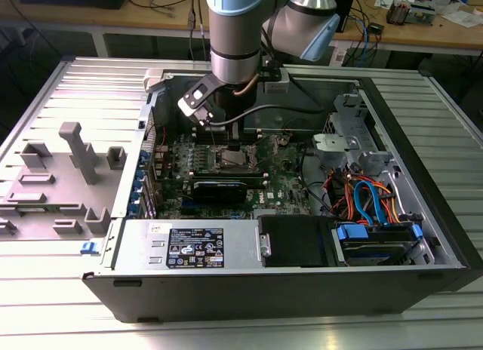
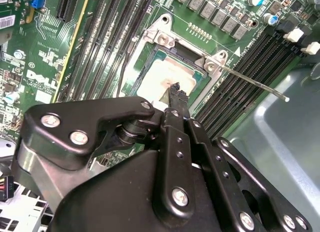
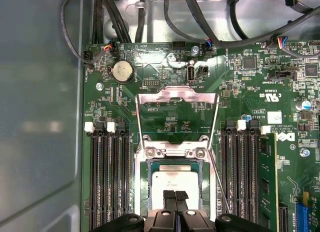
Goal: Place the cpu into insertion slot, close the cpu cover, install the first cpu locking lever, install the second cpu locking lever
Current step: 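Close the cpu cover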
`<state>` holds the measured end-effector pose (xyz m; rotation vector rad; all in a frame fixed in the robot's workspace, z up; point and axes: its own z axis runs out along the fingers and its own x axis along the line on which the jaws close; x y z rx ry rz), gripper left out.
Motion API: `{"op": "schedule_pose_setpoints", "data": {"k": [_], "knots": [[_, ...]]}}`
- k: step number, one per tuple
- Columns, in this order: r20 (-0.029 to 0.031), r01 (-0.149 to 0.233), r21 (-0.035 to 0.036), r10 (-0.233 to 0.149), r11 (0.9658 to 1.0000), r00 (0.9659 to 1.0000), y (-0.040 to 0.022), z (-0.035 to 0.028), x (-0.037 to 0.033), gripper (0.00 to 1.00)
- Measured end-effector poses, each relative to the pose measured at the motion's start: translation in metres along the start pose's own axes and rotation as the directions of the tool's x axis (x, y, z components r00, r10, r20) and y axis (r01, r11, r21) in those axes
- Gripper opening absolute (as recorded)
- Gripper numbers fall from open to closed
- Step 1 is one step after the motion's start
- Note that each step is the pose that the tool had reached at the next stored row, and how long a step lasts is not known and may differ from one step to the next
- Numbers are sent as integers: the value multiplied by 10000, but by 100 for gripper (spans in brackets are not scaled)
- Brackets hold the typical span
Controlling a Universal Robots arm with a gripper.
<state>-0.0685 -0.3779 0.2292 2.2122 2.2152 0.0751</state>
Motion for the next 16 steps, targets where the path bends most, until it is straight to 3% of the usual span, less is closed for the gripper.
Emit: {"op": "schedule_pose_setpoints", "data": {"k": [7,13,16], "knots": [[37,2,2,-2,10000,10000,3,-55,2,11],[178,8,8,-8,10000,9998,7,-130,4,11],[281,11,7,-11,10000,9996,7,-163,5,11]]}}
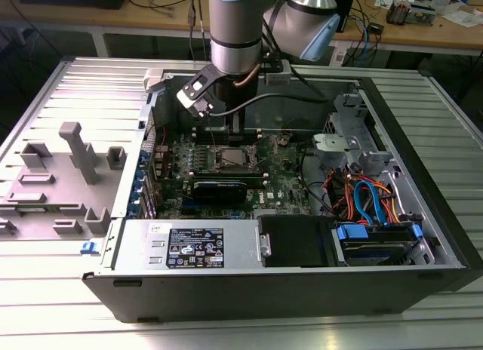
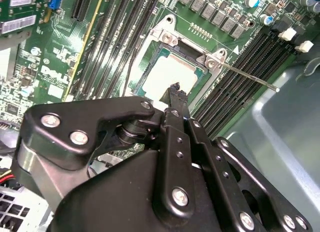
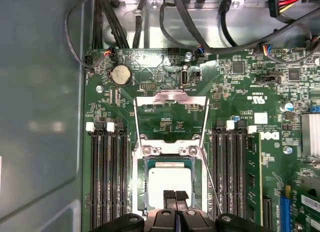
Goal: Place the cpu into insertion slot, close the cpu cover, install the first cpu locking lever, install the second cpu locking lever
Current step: 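Close the cpu cover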
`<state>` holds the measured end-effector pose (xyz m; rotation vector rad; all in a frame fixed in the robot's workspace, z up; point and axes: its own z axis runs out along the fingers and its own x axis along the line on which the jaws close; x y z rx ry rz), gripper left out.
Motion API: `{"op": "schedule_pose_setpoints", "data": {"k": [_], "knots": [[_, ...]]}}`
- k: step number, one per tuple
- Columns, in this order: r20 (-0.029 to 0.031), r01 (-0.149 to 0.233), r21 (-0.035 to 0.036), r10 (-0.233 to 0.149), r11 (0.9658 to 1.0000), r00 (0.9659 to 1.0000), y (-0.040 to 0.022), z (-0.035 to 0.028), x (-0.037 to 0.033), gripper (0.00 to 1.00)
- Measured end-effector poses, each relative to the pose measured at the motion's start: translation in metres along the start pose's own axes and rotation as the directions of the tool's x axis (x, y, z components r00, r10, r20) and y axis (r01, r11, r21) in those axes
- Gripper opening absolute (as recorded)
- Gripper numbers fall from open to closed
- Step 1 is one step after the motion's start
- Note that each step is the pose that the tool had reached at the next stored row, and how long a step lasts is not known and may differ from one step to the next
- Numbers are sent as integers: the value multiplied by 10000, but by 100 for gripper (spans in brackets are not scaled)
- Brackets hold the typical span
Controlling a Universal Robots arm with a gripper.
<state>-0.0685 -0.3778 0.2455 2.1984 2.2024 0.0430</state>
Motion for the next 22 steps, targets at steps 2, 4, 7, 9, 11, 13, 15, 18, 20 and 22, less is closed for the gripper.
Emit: {"op": "schedule_pose_setpoints", "data": {"k": [2,4,7,9,11,13,15,18,20,22], "knots": [[128,6,1,-6,10000,9999,3,-66,-1,11],[165,8,1,-8,10000,9999,4,-94,-1,11],[212,10,2,-10,10000,9998,6,-132,-1,11],[211,10,1,-10,10000,9998,6,-135,0,11],[213,9,1,-9,10000,9998,6,-136,-1,11],[212,10,1,-10,10000,9998,6,-137,-1,11],[215,9,3,-9,10000,9998,30,-137,-1,11],[213,10,2,-10,10000,9998,55,-134,-1,11],[212,9,1,-9,10000,9998,56,-133,-1,11],[212,9,1,-9,10000,9998,56,-134,0,11]]}}
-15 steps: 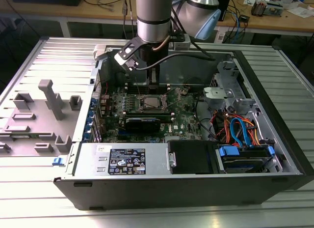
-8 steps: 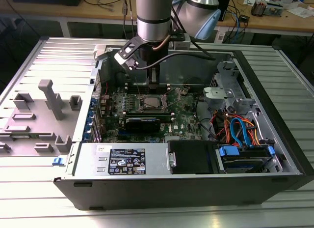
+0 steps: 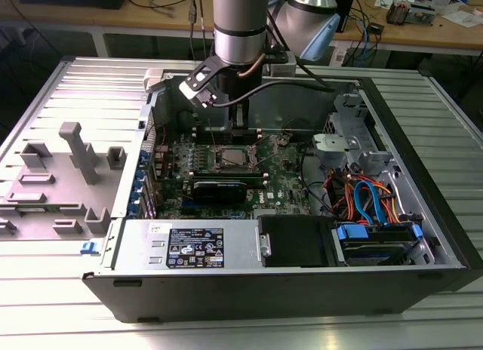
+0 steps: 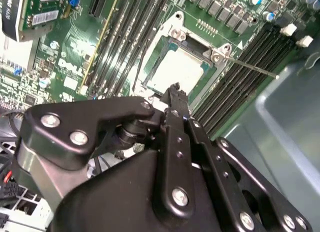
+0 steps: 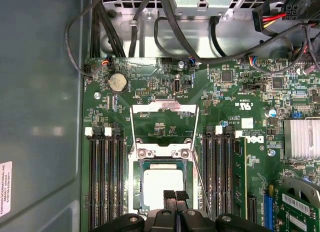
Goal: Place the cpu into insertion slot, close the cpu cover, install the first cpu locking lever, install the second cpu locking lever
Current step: 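Close the cpu cover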
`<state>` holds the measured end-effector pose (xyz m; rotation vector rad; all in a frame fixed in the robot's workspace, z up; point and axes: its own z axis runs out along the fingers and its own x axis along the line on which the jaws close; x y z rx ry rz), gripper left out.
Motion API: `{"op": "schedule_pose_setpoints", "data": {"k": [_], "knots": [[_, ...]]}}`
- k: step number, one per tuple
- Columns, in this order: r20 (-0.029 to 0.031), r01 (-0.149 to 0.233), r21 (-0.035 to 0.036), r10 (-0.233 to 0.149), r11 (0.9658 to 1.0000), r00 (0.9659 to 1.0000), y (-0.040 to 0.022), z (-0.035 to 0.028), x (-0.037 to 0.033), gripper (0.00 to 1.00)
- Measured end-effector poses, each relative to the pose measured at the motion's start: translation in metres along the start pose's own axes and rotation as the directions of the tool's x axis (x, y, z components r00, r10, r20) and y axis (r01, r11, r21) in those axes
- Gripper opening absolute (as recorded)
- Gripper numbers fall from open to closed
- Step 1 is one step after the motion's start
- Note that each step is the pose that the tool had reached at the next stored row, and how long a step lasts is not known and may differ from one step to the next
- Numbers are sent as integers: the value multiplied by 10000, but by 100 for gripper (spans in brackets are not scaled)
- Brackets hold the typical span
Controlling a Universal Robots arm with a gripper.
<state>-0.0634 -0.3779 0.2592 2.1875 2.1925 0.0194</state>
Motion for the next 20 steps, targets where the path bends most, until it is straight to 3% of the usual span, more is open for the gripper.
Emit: {"op": "schedule_pose_setpoints", "data": {"k": [7,20], "knots": [[19,-1,0,1,10000,10000,3,-57,4,11],[20,-1,1,1,10000,10000,8,-72,3,11]]}}
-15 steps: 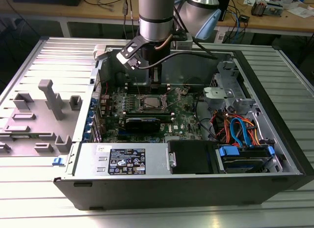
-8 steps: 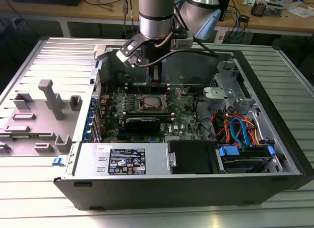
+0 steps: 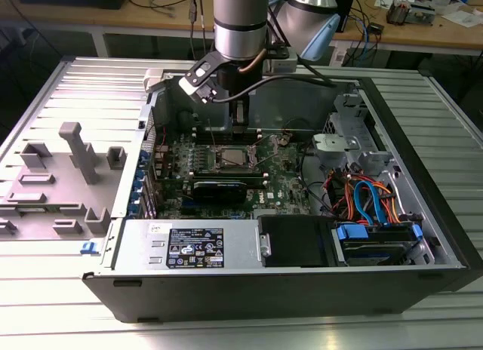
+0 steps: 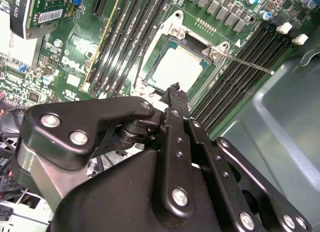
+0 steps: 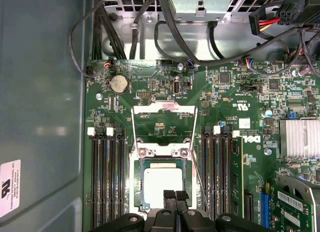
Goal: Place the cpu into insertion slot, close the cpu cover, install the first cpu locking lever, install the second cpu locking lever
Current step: 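Close the cpu cover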
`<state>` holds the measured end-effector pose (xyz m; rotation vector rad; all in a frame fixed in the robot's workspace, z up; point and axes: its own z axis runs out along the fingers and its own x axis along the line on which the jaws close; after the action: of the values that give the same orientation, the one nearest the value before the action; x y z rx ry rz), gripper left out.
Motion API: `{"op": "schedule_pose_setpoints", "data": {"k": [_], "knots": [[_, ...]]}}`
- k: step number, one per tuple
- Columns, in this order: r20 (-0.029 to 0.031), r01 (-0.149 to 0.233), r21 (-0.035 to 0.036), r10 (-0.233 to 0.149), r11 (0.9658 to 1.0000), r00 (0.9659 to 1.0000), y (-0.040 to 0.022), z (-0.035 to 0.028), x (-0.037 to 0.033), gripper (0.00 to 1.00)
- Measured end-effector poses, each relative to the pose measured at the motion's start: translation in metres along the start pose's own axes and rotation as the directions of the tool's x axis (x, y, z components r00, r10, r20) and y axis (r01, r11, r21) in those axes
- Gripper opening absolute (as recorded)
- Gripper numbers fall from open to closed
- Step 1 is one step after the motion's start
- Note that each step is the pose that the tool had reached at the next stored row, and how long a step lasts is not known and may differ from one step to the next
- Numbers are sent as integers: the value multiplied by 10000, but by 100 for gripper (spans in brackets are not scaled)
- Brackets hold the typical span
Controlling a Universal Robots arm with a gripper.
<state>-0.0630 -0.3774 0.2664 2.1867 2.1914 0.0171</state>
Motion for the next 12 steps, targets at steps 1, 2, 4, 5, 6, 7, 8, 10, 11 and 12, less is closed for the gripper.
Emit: {"op": "schedule_pose_setpoints", "data": {"k": [1,2,4,5,6,7,8,10,11,12], "knots": [[0,0,0,0,10000,10000,5,0,0,11],[0,0,0,0,10000,10000,13,0,0,11],[-1,1,0,-1,10000,10000,35,2,1,11],[0,1,-1,-1,10000,10000,41,2,0,11],[-1,1,0,-1,10000,10000,47,2,0,11],[-1,1,-1,-1,10000,10000,68,3,0,11],[-1,0,-1,0,10000,10000,83,4,0,11],[-1,-1,-1,1,10000,10000,86,4,0,11],[-1,-1,0,1,10000,10000,87,4,1,11],[-1,0,-1,0,10000,10000,87,4,1,11]]}}
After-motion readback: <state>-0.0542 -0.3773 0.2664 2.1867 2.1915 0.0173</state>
